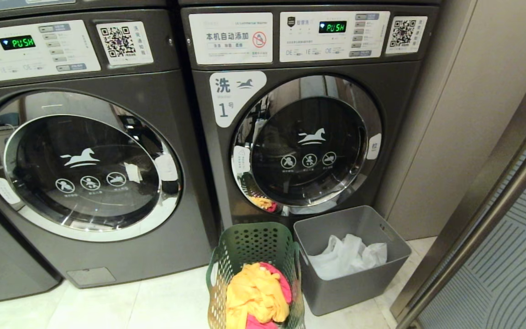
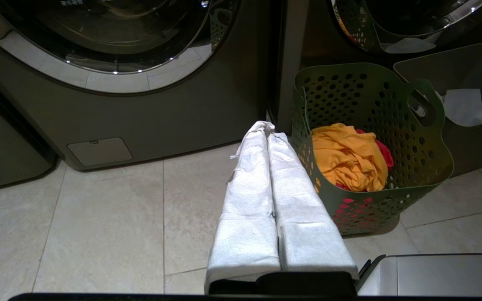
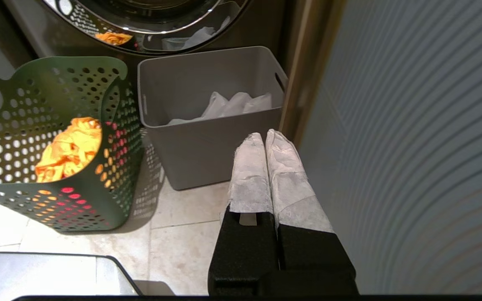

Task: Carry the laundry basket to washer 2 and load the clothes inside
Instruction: Open the lid of the washing machine

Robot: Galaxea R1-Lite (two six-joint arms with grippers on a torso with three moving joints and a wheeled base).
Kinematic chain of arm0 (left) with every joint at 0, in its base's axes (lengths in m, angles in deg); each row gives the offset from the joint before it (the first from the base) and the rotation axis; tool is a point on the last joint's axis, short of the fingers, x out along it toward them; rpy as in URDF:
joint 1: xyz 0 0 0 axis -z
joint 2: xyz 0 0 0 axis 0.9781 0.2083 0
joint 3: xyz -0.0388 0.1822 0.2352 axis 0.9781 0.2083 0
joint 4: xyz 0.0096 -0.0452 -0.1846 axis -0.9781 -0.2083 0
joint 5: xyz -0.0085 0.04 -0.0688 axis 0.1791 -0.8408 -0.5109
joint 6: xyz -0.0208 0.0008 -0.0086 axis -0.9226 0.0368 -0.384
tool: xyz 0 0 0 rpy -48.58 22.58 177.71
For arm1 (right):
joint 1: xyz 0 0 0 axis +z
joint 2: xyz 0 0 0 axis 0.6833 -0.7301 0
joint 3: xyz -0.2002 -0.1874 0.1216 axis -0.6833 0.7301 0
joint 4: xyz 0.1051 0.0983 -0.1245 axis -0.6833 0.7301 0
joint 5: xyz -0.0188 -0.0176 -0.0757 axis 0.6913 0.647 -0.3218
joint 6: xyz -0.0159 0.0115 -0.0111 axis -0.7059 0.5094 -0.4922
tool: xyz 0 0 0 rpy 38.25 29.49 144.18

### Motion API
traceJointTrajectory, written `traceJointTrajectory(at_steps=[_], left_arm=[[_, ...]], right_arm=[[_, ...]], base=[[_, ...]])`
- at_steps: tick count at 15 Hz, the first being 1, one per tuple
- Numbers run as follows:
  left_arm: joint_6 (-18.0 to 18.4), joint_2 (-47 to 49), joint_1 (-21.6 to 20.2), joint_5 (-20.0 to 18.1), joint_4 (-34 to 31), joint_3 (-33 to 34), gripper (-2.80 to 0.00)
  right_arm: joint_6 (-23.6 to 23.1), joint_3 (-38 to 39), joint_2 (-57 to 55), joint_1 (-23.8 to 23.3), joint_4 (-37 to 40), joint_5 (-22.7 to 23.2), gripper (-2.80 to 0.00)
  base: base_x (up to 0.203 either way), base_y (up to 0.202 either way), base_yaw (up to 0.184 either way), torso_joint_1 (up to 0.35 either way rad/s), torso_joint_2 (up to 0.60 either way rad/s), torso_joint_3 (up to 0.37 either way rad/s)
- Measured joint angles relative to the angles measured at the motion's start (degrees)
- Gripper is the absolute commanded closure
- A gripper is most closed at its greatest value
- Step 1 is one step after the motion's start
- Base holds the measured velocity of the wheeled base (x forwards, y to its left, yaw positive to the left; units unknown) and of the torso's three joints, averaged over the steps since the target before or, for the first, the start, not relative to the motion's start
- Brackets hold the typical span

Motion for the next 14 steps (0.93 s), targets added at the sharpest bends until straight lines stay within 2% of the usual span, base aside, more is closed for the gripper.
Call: traceJointTrajectory(at_steps=[4, 14], left_arm=[[0.00, 0.00, -0.02, -0.02, 0.00, 0.00, 0.00], [-0.11, 0.00, 0.01, 0.00, -0.02, 0.00, 0.00]], right_arm=[[0.00, 0.05, 0.00, 0.01, -0.02, 0.00, 0.00], [-0.19, 0.05, -0.02, -0.02, -0.02, 0.10, 0.00]], base=[[0.000, -0.153, 0.001, 0.002, 0.00, 0.001], [0.000, 0.000, 0.000, 0.000, 0.00, 0.000]])
